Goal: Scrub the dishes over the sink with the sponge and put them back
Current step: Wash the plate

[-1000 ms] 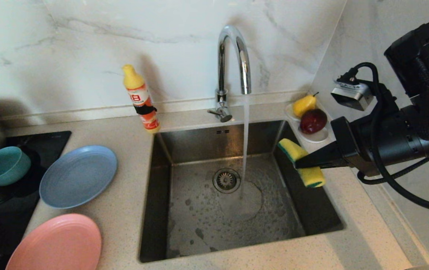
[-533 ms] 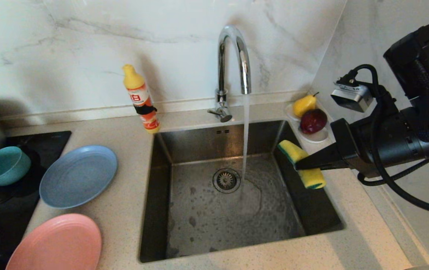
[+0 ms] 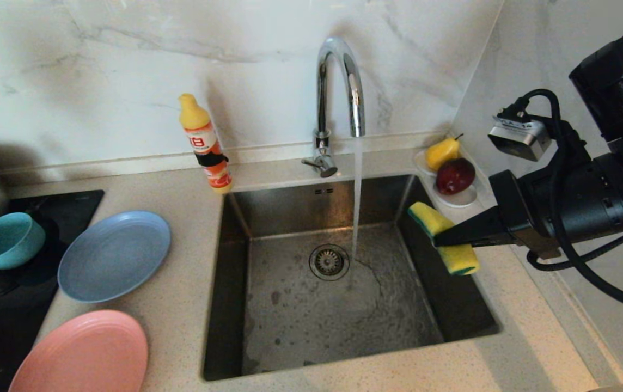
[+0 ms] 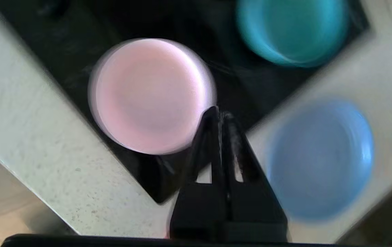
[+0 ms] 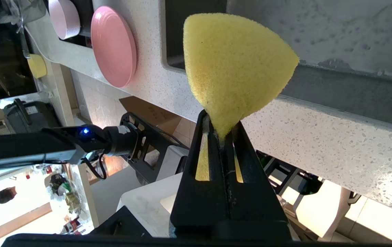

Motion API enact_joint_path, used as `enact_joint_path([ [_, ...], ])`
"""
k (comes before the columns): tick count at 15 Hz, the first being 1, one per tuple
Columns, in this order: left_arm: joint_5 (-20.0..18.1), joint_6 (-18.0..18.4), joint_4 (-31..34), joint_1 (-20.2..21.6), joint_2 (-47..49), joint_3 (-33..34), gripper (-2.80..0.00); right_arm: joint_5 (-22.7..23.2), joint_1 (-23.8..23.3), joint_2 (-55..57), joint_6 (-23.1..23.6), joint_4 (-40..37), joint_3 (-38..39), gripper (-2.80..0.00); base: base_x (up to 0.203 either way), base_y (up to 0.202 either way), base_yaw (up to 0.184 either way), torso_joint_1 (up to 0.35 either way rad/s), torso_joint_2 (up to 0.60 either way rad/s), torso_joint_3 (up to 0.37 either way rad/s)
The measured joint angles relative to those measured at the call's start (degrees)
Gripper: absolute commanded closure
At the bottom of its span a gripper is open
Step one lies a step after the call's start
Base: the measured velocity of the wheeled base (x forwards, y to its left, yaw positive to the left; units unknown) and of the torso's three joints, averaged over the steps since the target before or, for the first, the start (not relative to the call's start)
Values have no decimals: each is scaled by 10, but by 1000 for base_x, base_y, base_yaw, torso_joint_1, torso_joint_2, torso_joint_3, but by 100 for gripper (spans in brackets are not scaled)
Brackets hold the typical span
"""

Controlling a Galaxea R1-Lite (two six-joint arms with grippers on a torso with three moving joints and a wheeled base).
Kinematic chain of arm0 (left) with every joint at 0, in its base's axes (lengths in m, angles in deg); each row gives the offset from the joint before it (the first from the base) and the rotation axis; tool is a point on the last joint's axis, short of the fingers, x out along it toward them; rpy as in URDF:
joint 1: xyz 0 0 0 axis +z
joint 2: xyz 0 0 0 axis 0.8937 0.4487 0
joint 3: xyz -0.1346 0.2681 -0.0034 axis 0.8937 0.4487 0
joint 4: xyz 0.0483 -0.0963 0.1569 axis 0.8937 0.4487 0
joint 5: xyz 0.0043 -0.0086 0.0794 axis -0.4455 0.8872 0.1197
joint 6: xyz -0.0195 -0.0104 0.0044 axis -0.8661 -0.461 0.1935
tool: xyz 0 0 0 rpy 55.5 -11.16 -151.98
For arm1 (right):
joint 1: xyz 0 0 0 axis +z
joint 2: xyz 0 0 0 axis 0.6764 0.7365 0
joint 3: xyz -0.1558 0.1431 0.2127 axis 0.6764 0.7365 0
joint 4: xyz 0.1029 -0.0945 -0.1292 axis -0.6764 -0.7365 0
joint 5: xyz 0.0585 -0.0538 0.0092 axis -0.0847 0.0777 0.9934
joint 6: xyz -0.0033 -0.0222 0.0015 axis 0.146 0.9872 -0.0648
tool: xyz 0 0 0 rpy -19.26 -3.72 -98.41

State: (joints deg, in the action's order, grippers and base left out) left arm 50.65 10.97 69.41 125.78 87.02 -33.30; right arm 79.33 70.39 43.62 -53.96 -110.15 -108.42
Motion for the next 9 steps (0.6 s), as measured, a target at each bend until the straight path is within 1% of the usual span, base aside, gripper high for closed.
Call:
enact_joint_path([
  [2,12,51,65,-53,-30,-19,0,-1,-1,-1,0,0,3,0,0,0,0,0,0,0],
  [3,28,70,102,-85,-38,-32,0,-1,-1,-2,0,0,5,0,0,0,0,0,0,0],
  [4,42,82,127,-116,-42,-42,0,-1,-1,-3,0,0,6,0,0,0,0,0,0,0],
  [6,60,93,143,-180,-42,-54,0,-1,-1,-2,0,1,7,0,0,0,0,0,0,0],
  [8,99,109,144,-240,-24,-61,0,-1,-1,-1,0,2,7,0,0,0,0,0,0,0],
  [9,131,114,142,-263,-6,-63,-280,-1,-1,-1,0,2,7,0,0,0,0,0,0,0],
])
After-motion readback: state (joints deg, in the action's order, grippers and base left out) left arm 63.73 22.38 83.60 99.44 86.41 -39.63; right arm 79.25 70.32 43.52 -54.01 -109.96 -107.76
